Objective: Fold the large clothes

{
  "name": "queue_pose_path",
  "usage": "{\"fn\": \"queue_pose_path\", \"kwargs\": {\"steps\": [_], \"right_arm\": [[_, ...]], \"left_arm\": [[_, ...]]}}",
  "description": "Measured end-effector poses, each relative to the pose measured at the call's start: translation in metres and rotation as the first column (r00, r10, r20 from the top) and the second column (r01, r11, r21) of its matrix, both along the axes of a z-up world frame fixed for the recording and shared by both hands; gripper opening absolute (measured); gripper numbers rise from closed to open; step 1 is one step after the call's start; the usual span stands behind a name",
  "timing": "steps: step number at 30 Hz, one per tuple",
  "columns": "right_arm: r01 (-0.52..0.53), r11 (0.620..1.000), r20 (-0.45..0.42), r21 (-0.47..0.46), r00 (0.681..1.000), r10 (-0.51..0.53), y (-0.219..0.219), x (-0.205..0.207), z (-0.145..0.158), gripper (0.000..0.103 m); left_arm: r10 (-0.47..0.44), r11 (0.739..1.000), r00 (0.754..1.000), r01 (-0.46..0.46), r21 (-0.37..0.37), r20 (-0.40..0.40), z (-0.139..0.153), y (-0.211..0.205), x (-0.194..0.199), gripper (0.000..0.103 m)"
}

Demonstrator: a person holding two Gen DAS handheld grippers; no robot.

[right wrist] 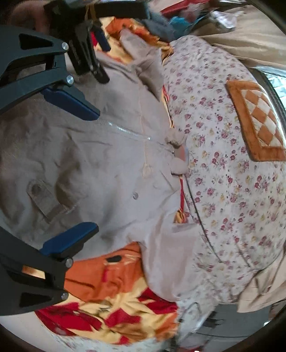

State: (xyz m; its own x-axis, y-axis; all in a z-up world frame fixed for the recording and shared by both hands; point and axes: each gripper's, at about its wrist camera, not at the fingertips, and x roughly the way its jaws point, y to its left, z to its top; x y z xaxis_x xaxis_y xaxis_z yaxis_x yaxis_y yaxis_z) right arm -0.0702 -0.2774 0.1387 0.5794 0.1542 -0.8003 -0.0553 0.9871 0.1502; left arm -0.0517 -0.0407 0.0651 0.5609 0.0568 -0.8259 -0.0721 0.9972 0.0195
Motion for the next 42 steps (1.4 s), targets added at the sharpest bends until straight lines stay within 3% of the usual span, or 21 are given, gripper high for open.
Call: {"fn": "queue_pose_path", "kwargs": {"steps": [7,13,20,23,31,38,42], "right_arm": [[-0.002,0.998,-0.025,-0.055,1.0,0.0,0.012,0.021,-0.02,0.096],[0.015,0.998,-0.071,-0.057,0.997,-0.02,0.017,0.037,-0.047,0.096],[-0.032,0.995,-0.192,-0.094,0.981,0.014,0.034,0.035,-0.101,0.097],[-0.047,0.992,-0.163,-0.121,0.986,0.027,0.037,0.03,-0.104,0.103],[-0.073,0.989,-0.117,-0.128,0.991,0.058,0.034,0.025,-0.108,0.103],[-0.089,0.988,-0.156,-0.127,0.985,0.068,0.034,0.032,-0.104,0.103],[-0.09,0.988,-0.167,-0.126,0.984,0.068,0.028,0.027,-0.084,0.099]], "left_arm": [[0.019,1.0,1.0,-0.02,-0.003,-0.016,-0.021,0.012,0.022,0.097],[0.001,1.0,0.993,-0.003,-0.016,-0.119,-0.07,0.009,0.038,0.098],[-0.006,1.0,0.997,0.006,-0.002,-0.076,-0.074,0.008,0.032,0.099],[-0.003,1.0,0.997,0.003,0.005,-0.071,-0.074,0.008,0.031,0.099],[-0.005,1.0,0.998,0.006,0.015,-0.059,-0.074,0.006,0.031,0.099],[-0.01,0.998,1.0,0.011,0.064,-0.018,-0.072,0.0,0.026,0.099],[-0.053,0.999,0.998,0.053,-0.001,-0.039,-0.068,0.006,0.028,0.096]]}}
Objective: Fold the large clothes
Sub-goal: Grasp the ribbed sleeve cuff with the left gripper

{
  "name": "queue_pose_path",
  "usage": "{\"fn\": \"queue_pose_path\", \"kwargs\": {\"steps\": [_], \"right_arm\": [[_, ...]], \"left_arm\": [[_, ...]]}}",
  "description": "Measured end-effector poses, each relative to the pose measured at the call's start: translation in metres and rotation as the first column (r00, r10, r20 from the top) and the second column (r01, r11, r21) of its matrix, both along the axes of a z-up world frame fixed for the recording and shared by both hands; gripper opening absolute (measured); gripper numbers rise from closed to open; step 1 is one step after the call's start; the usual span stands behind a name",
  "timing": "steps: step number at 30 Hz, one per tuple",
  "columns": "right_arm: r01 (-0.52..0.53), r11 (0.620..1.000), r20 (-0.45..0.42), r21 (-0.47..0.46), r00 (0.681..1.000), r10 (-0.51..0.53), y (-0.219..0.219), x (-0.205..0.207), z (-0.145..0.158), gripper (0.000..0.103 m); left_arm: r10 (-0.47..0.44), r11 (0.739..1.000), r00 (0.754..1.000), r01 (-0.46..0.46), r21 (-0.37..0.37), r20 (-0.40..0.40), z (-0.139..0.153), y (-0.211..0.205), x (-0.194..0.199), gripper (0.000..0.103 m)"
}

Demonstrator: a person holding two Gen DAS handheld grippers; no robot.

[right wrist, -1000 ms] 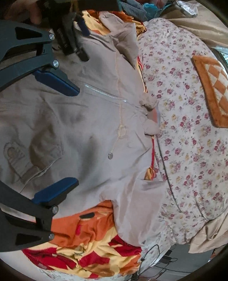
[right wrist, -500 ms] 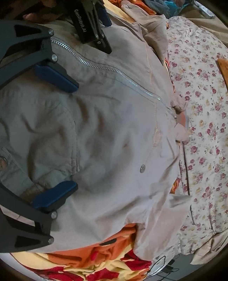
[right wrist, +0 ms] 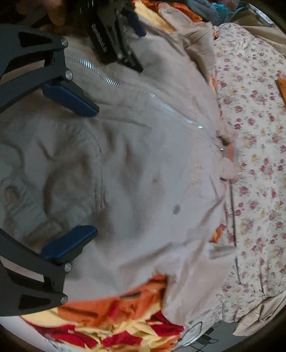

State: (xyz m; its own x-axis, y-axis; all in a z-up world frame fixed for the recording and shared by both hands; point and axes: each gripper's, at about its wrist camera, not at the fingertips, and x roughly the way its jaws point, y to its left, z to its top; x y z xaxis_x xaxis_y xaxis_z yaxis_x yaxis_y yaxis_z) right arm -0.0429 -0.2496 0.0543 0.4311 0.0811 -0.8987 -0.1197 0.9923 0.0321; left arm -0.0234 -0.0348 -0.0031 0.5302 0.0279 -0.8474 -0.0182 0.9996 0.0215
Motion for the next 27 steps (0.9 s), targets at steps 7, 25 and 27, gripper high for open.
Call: {"fn": "queue_pose_path", "kwargs": {"steps": [7,25,27], "right_arm": [[-0.029,0.993,0.205,-0.114,0.977,0.052,-0.042,-0.023,0.05,0.099],[-0.038,0.998,0.19,-0.046,0.981,0.046,-0.049,-0.02,0.038,0.099],[-0.013,1.0,0.187,-0.025,0.982,0.017,-0.056,-0.018,0.04,0.099]], "left_arm": [[0.012,0.967,0.999,-0.021,-0.254,-0.04,0.042,0.04,0.006,0.093],[0.325,0.838,0.917,-0.392,-0.379,-0.23,0.084,0.256,0.149,0.03],[0.325,0.861,0.915,-0.391,-0.325,-0.24,0.072,0.25,0.134,0.005]]}}
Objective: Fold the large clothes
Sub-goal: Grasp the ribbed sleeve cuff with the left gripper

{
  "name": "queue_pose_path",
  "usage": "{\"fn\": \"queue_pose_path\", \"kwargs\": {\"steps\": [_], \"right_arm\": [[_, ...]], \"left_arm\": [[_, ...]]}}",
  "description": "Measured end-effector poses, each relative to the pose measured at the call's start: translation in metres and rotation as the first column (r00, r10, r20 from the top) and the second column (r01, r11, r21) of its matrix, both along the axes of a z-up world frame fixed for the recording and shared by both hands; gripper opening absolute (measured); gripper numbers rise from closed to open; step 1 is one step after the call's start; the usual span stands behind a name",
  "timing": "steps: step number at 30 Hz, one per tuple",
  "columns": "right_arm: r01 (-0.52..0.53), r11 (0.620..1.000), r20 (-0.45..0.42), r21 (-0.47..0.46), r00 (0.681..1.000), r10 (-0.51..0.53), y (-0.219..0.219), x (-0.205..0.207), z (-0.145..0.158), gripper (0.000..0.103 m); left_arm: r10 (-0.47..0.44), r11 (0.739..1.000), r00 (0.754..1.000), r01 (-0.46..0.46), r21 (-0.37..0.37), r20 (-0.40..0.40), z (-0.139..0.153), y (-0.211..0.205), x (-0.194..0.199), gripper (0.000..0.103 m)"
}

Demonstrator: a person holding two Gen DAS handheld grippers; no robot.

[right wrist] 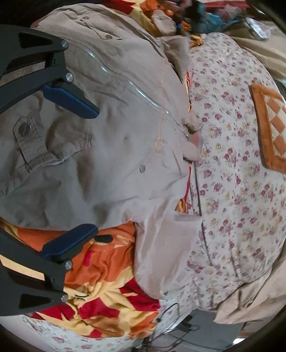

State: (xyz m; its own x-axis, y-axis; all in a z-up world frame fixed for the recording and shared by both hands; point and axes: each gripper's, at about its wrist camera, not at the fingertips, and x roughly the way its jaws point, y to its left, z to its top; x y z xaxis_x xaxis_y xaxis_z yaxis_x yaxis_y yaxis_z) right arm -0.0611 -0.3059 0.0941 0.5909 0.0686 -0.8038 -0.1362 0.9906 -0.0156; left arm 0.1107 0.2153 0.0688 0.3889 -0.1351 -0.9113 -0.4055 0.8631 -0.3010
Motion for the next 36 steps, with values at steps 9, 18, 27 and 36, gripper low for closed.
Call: {"fn": "queue_pose_path", "kwargs": {"steps": [9,18,27,36], "right_arm": [[0.026,0.999,0.011,0.037,1.0,-0.027,-0.008,0.001,0.004,0.099],[0.011,1.0,0.023,0.019,1.0,-0.012,-0.004,-0.003,0.005,0.099],[0.0,1.0,0.008,0.005,1.0,0.0,0.0,-0.003,0.001,0.099],[-0.006,1.0,-0.001,0.025,1.0,0.006,-0.002,-0.002,0.0,0.099]], "left_arm": [[-0.003,1.0,0.998,0.002,0.022,0.057,-0.023,0.045,-0.122,0.023],[0.305,0.947,0.937,-0.279,-0.158,0.173,0.001,0.127,-0.137,0.044],[0.557,0.773,0.828,-0.544,-0.326,-0.06,-0.031,0.166,-0.093,0.049],[0.558,0.818,0.827,-0.535,-0.21,0.064,-0.02,0.163,-0.105,0.003]]}}
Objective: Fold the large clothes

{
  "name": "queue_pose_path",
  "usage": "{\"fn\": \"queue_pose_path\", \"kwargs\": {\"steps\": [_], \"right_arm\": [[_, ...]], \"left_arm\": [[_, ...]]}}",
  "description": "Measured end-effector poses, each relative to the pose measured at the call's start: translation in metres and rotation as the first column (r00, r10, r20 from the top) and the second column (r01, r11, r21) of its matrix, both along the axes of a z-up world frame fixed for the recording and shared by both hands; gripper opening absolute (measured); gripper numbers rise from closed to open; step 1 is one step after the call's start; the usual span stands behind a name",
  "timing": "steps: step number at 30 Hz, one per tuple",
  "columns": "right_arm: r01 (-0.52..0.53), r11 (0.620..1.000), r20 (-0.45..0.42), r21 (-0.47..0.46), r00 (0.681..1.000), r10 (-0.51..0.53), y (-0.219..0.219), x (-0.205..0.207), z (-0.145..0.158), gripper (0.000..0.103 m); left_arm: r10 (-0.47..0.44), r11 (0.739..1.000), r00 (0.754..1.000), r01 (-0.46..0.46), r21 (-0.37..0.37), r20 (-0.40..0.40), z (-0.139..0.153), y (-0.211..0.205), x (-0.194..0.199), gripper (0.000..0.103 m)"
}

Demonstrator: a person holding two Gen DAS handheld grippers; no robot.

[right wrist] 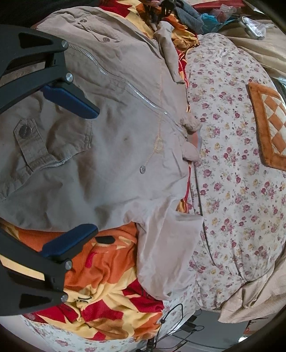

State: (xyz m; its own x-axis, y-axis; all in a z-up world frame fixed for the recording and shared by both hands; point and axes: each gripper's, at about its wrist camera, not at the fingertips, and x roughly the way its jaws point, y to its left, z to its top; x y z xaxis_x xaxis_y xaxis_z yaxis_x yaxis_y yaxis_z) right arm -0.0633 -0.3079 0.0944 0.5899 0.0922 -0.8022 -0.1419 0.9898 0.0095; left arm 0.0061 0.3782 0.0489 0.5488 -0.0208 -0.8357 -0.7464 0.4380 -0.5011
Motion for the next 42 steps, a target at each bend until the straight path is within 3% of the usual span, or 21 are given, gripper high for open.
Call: {"fn": "queue_pose_path", "kwargs": {"steps": [1,2,4,5,7,8,10,12,14,21,27,31,34,36,39,40,42], "right_arm": [[0.001,1.0,0.0,0.005,1.0,-0.001,-0.001,0.0,0.0,0.099],[0.003,1.0,0.001,0.012,1.0,-0.003,-0.002,0.0,0.0,0.099],[0.007,1.0,0.002,0.022,1.0,-0.007,-0.004,0.001,0.001,0.099],[0.009,1.0,0.005,0.027,1.0,-0.009,-0.004,0.0,0.002,0.099],[0.011,0.999,0.01,0.033,1.0,-0.012,-0.005,-0.001,0.003,0.099],[0.012,0.999,0.014,0.037,1.0,-0.013,-0.006,-0.001,0.003,0.099],[0.02,0.999,0.019,0.047,1.0,-0.021,-0.008,-0.002,0.005,0.099],[0.028,0.998,0.022,0.054,0.999,-0.03,-0.01,-0.002,0.005,0.099],[0.054,0.997,0.029,0.048,0.998,-0.056,-0.013,-0.003,0.006,0.099],[0.124,0.99,0.035,0.07,0.991,-0.127,-0.037,-0.02,0.014,0.099],[0.168,0.974,0.03,0.153,0.984,-0.174,-0.059,-0.027,0.008,0.099],[0.199,0.952,-0.014,0.233,0.979,-0.201,-0.073,-0.024,0.002,0.097],[0.208,0.94,-0.042,0.269,0.978,-0.205,-0.079,-0.023,-0.002,0.097],[0.212,0.941,-0.064,0.263,0.977,-0.202,-0.078,-0.016,-0.002,0.097],[0.182,0.964,-0.04,0.193,0.983,-0.178,-0.064,0.004,0.007,0.097],[0.16,0.972,-0.029,0.171,0.987,-0.157,-0.053,0.019,0.014,0.097],[0.116,0.979,-0.031,0.168,0.993,-0.112,-0.029,0.047,0.022,0.097]], "left_arm": [[-0.019,0.998,1.0,0.018,0.057,0.009,0.013,-0.005,0.002,0.003],[-0.059,0.985,0.998,0.053,0.164,0.029,0.039,-0.013,0.004,0.002],[-0.125,0.938,0.99,0.1,0.333,0.057,0.08,-0.027,0.01,0.002],[-0.173,0.893,0.982,0.121,0.434,0.081,0.108,-0.038,0.015,0.002],[-0.274,0.824,0.951,0.154,0.544,0.145,0.148,-0.059,0.027,0.002],[-0.317,0.803,0.936,0.178,0.569,0.154,0.158,-0.069,0.034,0.002],[-0.461,0.744,0.874,0.285,0.605,0.154,0.176,-0.104,0.061,0.002],[-0.574,0.682,0.808,0.381,0.625,0.134,0.179,-0.146,0.087,0.002],[-0.659,0.645,0.739,0.461,0.61,0.139,0.168,-0.19,0.107,0.002],[-0.853,0.488,0.51,0.705,0.515,0.111,0.078,-0.375,0.128,0.002],[-0.918,0.396,0.352,0.819,0.416,0.182,0.036,-0.499,0.098,0.0],[-0.952,0.303,0.26,0.866,0.399,0.16,0.021,-0.541,0.077,0.0],[-0.959,0.284,0.264,0.864,0.417,0.105,0.021,-0.532,0.067,0.002],[-0.955,0.289,0.287,0.852,0.437,0.071,0.024,-0.514,0.065,0.01],[-0.926,0.319,0.376,0.819,0.477,-0.026,0.032,-0.466,0.068,0.013],[-0.912,0.336,0.408,0.807,0.485,-0.048,0.034,-0.45,0.072,0.013],[-0.864,0.388,0.496,0.766,0.513,-0.086,0.041,-0.415,0.08,0.013]]}}
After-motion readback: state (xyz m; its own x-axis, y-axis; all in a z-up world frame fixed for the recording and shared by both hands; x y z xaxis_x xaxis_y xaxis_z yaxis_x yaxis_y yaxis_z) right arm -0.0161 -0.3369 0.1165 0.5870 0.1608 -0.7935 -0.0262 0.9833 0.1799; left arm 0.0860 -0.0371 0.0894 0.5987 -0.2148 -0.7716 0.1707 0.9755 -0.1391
